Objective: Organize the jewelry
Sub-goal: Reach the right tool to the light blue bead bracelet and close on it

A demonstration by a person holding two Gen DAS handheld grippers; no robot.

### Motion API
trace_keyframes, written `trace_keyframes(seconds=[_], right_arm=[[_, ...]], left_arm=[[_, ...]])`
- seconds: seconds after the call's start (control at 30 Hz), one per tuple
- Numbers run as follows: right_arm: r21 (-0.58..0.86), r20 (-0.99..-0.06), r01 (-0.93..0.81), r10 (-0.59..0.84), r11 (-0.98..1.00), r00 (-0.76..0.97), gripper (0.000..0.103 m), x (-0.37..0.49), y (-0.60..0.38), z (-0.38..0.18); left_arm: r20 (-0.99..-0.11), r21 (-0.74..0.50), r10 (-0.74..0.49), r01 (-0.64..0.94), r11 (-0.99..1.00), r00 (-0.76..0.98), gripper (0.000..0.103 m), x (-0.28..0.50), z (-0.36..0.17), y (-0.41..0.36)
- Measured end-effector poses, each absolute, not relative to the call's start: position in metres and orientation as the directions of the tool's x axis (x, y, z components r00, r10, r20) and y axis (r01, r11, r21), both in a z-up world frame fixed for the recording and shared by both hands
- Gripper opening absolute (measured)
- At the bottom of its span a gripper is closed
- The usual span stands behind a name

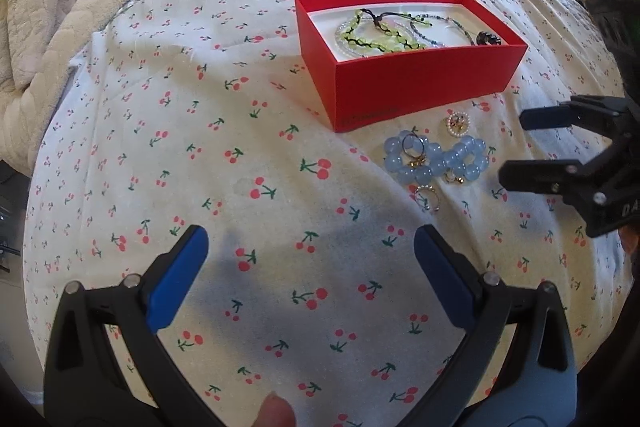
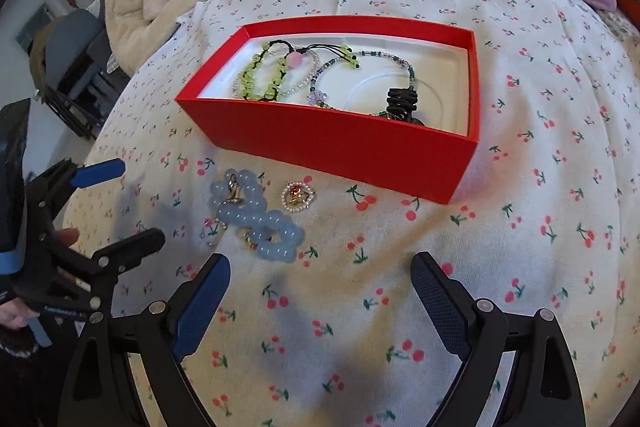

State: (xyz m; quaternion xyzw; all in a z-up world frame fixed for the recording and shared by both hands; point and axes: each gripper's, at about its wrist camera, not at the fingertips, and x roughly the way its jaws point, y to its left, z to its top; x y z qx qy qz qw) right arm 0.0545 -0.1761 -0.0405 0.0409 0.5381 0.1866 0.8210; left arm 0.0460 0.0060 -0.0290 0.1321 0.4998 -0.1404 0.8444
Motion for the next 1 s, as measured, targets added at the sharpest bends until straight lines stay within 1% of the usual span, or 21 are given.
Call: trace_keyframes(seconds=[0.07, 0.1, 0.13, 0.2, 0.27, 0.33, 0.37, 0.47, 0.5, 0.53, 0.57, 0.6, 0.63, 0.7, 0.87, 0.9, 0.93, 1.0], right_arm=[[0.256, -0.868, -0.274, 0.346, 0.927, 0.358, 0.092, 0.055, -0.172, -0.042], [0.248, -0.869, -0.278, 0.340, 0.928, 0.360, 0.090, 0.055, -0.170, -0.042], [0.238, -0.867, -0.289, 0.337, 0.927, 0.368, 0.084, 0.055, -0.168, -0.042], [0.230, -0.865, -0.302, 0.336, 0.925, 0.373, 0.078, 0.057, -0.165, -0.043], [0.224, -0.866, -0.310, 0.334, 0.924, 0.373, 0.076, 0.059, -0.163, -0.044], [0.214, -0.868, -0.318, 0.329, 0.924, 0.372, 0.068, 0.061, -0.159, -0.046], [0.207, -0.869, -0.323, 0.326, 0.923, 0.373, 0.065, 0.061, -0.157, -0.047], [0.181, -0.874, -0.345, 0.311, 0.921, 0.374, 0.064, 0.062, -0.146, -0.051], [0.171, -0.875, -0.352, 0.306, 0.920, 0.375, 0.061, 0.061, -0.144, -0.051], [0.159, -0.876, -0.362, 0.300, 0.919, 0.377, 0.056, 0.061, -0.141, -0.051], [0.151, -0.877, -0.368, 0.296, 0.917, 0.378, 0.053, 0.061, -0.139, -0.051], [0.149, -0.877, -0.373, 0.296, 0.916, 0.377, 0.045, 0.060, -0.138, -0.050], [0.156, -0.876, -0.377, 0.304, 0.913, 0.374, 0.033, 0.061, -0.138, -0.049], [0.179, -0.875, -0.384, 0.325, 0.906, 0.358, 0.022, 0.062, -0.138, -0.048], [0.207, -0.869, -0.395, 0.354, 0.895, 0.347, 0.020, 0.061, -0.141, -0.042], [0.213, -0.864, -0.398, 0.362, 0.892, 0.351, 0.017, 0.060, -0.142, -0.039], [0.213, -0.860, -0.400, 0.366, 0.891, 0.356, 0.011, 0.059, -0.142, -0.036], [0.219, -0.849, -0.409, 0.379, 0.886, 0.367, 0.011, 0.056, -0.143, -0.028]], left_arm=[[-0.883, 0.084, -0.105, 0.373, 0.924, 0.458, 0.102, 0.047, -0.030, 0.006], [-0.883, 0.086, -0.103, 0.374, 0.924, 0.459, 0.102, 0.047, -0.031, 0.005], [-0.882, 0.087, -0.102, 0.373, 0.924, 0.459, 0.102, 0.048, -0.031, 0.005], [-0.881, 0.084, -0.104, 0.370, 0.925, 0.461, 0.102, 0.049, -0.031, 0.005], [-0.882, 0.076, -0.111, 0.371, 0.925, 0.459, 0.102, 0.050, -0.031, 0.004], [-0.881, 0.074, -0.116, 0.375, 0.924, 0.459, 0.102, 0.050, -0.030, 0.002], [-0.880, 0.075, -0.117, 0.377, 0.923, 0.461, 0.102, 0.050, -0.030, 0.001], [-0.877, 0.072, -0.123, 0.381, 0.922, 0.465, 0.102, 0.051, -0.029, 0.000], [-0.877, 0.069, -0.126, 0.381, 0.922, 0.463, 0.102, 0.051, -0.029, 0.000], [-0.878, 0.064, -0.130, 0.382, 0.922, 0.461, 0.102, 0.051, -0.029, 0.000], [-0.878, 0.060, -0.133, 0.382, 0.922, 0.459, 0.102, 0.051, -0.029, 0.000], [-0.879, 0.059, -0.133, 0.382, 0.922, 0.458, 0.102, 0.051, -0.029, 0.000], [-0.879, 0.060, -0.133, 0.383, 0.922, 0.457, 0.102, 0.051, -0.029, -0.001], [-0.880, 0.065, -0.131, 0.387, 0.920, 0.457, 0.102, 0.050, -0.030, -0.003], [-0.885, 0.054, -0.140, 0.398, 0.916, 0.444, 0.102, 0.048, -0.029, -0.005], [-0.884, 0.053, -0.143, 0.398, 0.916, 0.445, 0.102, 0.047, -0.028, -0.005], [-0.883, 0.053, -0.144, 0.398, 0.916, 0.447, 0.102, 0.047, -0.028, -0.005], [-0.880, 0.045, -0.153, 0.398, 0.916, 0.449, 0.102, 0.046, -0.025, -0.004]])
